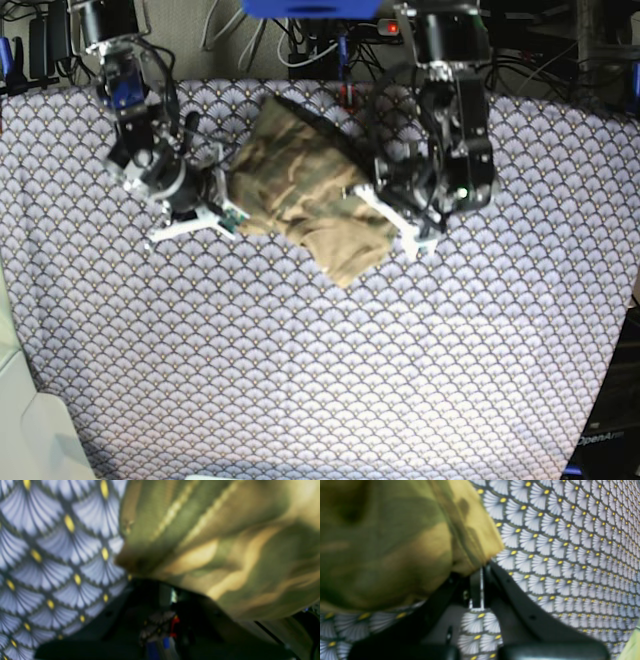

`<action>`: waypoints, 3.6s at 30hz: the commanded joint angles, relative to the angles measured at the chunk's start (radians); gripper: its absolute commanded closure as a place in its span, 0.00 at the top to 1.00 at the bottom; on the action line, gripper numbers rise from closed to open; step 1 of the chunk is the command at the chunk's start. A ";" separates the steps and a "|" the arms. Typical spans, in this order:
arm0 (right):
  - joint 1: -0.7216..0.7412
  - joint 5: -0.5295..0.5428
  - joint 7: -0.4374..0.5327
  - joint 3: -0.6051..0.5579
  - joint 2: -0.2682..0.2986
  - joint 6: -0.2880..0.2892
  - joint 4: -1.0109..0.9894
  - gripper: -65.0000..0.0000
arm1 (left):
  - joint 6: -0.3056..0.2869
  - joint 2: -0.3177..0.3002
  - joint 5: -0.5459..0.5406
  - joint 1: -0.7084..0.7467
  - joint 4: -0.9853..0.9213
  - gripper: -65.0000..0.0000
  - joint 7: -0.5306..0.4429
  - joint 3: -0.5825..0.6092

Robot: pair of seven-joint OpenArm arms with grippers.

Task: Fold the T-shirt properly
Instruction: 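Grip the bundle's sides with both grippers and rotate it upright, then release the bundle and raise both grippers, then press the bundle's edge flat with the right gripper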

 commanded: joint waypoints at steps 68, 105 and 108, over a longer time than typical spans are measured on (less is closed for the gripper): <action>0.123 0.011 -0.245 0.079 -0.169 -0.002 0.281 0.00 | -0.012 -0.294 -0.143 0.356 0.245 0.00 -0.308 -0.210; 0.338 0.011 0.103 -0.059 -0.284 -0.002 -0.451 0.00 | -0.004 -0.304 -0.137 0.352 0.245 0.00 -0.306 -0.211; 0.339 0.010 0.131 -0.059 -0.298 -0.002 -0.500 0.00 | -0.004 -0.304 -0.137 0.351 0.245 0.00 -0.306 -0.211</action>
